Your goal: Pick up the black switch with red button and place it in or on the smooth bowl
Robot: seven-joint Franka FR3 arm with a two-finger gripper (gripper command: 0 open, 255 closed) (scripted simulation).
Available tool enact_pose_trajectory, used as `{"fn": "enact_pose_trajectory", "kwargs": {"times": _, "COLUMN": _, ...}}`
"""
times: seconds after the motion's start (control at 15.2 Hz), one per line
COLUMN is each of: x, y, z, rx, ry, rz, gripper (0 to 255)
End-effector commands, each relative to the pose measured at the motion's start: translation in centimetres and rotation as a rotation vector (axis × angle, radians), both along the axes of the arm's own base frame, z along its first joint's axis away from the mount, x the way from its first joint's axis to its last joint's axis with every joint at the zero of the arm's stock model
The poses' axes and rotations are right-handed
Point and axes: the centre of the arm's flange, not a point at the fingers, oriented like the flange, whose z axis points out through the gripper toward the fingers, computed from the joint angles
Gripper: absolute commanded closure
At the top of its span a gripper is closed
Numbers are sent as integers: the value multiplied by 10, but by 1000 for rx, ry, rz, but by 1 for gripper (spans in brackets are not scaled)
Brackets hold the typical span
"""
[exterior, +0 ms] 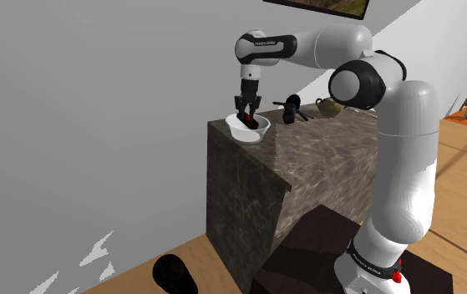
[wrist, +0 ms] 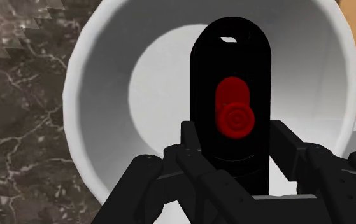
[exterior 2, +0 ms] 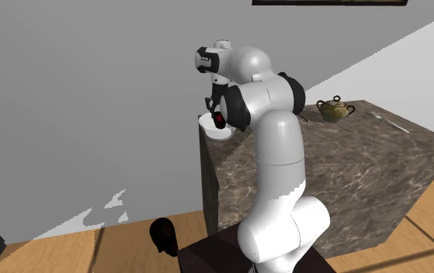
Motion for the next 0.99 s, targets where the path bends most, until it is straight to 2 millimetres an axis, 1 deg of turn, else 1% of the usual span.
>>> {"fn": "enact_pose_trajectory", "kwargs": {"times": 0.0, "x": 0, "y": -1, "z": -1, "rx": 0, "ry": -1, "rz": 0, "gripper": 255}}
{"fn": "enact_pose_trajectory", "kwargs": {"times": 0.26, "x": 0, "y": -1, "z": -1, "rx": 0, "ry": -1, "rz": 0, "gripper": 255}}
{"fn": "enact_pose_trajectory", "kwargs": {"times": 0.33, "x": 0, "y": -1, "z": -1, "rx": 0, "ry": -1, "rz": 0, "gripper": 0}}
{"fn": "enact_pose_trajectory", "kwargs": {"times": 0.66, "x": 0, "y": -1, "z": -1, "rx": 0, "ry": -1, "rz": 0, "gripper": 0}}
{"fn": "enact_pose_trajectory", "kwargs": {"times": 0.86, "x": 4, "y": -5, "z": 38, "rx": 0, "ry": -1, "rz": 0, "gripper": 0}}
{"fn": "enact_pose_trajectory", "kwargs": {"times": 0.92, "x": 5, "y": -7, "z": 48, "rx": 0, "ry": -1, "rz": 0, "gripper": 0}}
